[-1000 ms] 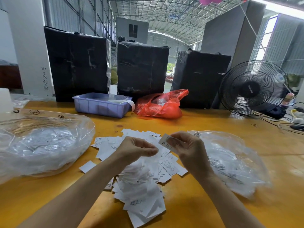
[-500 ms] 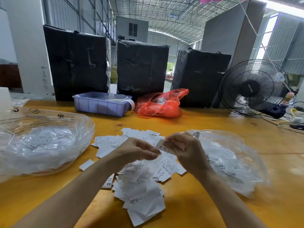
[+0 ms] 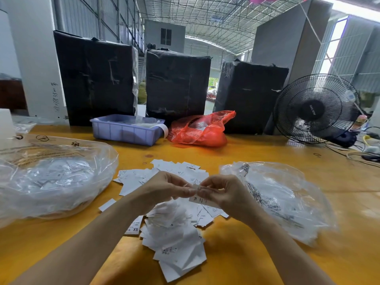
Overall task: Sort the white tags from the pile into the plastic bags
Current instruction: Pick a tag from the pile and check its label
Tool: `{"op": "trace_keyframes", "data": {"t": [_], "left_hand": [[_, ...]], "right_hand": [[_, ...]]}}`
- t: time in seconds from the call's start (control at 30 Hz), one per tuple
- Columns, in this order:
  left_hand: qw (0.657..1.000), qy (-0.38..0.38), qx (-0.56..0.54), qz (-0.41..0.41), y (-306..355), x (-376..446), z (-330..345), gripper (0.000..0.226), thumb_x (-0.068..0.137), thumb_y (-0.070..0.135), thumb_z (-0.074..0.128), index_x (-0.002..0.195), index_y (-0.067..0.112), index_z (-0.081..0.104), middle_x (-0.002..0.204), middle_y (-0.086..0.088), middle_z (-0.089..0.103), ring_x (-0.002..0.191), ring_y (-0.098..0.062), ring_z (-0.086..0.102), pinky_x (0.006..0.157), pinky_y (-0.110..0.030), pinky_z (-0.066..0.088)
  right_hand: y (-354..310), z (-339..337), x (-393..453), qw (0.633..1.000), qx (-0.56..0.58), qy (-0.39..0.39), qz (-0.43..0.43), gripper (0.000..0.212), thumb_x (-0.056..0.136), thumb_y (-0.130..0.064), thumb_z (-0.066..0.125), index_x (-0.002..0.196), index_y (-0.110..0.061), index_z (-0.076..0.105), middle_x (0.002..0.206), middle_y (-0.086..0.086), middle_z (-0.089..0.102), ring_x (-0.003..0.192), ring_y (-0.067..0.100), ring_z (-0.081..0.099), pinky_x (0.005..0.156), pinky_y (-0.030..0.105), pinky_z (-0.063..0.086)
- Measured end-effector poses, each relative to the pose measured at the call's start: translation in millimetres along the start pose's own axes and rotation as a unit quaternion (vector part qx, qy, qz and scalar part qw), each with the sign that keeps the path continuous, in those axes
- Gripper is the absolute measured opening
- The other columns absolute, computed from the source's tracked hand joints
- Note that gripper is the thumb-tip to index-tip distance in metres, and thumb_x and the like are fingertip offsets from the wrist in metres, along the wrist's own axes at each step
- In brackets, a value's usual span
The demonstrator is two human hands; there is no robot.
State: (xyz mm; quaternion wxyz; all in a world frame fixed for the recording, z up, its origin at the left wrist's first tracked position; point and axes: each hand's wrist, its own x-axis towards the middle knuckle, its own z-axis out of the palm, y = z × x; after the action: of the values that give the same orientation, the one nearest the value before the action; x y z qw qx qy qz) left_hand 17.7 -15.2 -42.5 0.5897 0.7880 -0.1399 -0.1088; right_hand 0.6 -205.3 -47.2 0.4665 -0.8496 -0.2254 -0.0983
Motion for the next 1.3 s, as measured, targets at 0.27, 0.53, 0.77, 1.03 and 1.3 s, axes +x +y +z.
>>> {"op": "trace_keyframes", "data": {"t": [0.27,0.53,0.77,1.03,1.3], "left_hand": [[1.0,0.02,-0.02,0.005,-2.7,1.3,-2.2,0.026,0.06,0.038,0.075,0.074,0.017,0.078,0.066,-0.001,0.068,0.059,-0.004,0.056,0.061,-0.019,0.04],[1.0,-0.008,-0.02,-0.005,-1.7,-0.3,-1.6,0.029,0.059,0.044,0.075,0.076,0.021,0.079,0.084,0.004,0.074,0.066,-0.004,0.057,0.075,-0.026,0.042],[1.0,-0.013,-0.025,-0.01,-1.6,-0.3,-1.9,0.023,0.062,0.039,0.075,0.077,0.021,0.079,0.085,0.002,0.075,0.064,-0.003,0.059,0.073,-0.027,0.04],[0.998,-0.005,-0.058,-0.009,-1.9,0.2,-3.1,0.022,0.063,0.032,0.076,0.076,0.014,0.079,0.085,-0.005,0.074,0.06,-0.005,0.058,0.064,-0.022,0.038],[0.997,0.011,-0.072,-0.014,-1.2,0.1,-1.2,0.017,0.07,0.025,0.074,0.077,0.01,0.077,0.067,-0.007,0.065,0.06,-0.011,0.053,0.063,-0.024,0.036]], "right_hand": [[4.7,-0.5,2.9,0.999,-0.003,0.039,0.01,0.003,0.08,-0.015,0.074,0.081,-0.013,0.074,0.076,0.008,0.07,0.069,0.014,0.061,0.068,0.036,0.052],[2.2,-2.7,3.3,0.993,0.017,0.113,-0.029,0.012,0.081,-0.01,0.072,0.076,-0.021,0.07,0.072,-0.009,0.066,0.071,0.005,0.06,0.067,0.019,0.049],[3.1,-3.4,2.7,0.991,-0.007,0.125,-0.039,0.004,0.082,-0.011,0.071,0.081,-0.014,0.073,0.076,-0.008,0.068,0.074,0.002,0.061,0.067,0.015,0.048],[6.5,-4.1,2.8,0.991,-0.04,0.114,-0.049,0.006,0.081,-0.011,0.072,0.08,-0.016,0.073,0.076,-0.01,0.068,0.074,0.003,0.062,0.067,0.019,0.05],[4.5,0.3,3.2,0.998,-0.029,0.058,-0.023,0.002,0.08,-0.015,0.074,0.082,-0.015,0.073,0.075,0.002,0.07,0.069,0.014,0.062,0.065,0.028,0.051]]}}
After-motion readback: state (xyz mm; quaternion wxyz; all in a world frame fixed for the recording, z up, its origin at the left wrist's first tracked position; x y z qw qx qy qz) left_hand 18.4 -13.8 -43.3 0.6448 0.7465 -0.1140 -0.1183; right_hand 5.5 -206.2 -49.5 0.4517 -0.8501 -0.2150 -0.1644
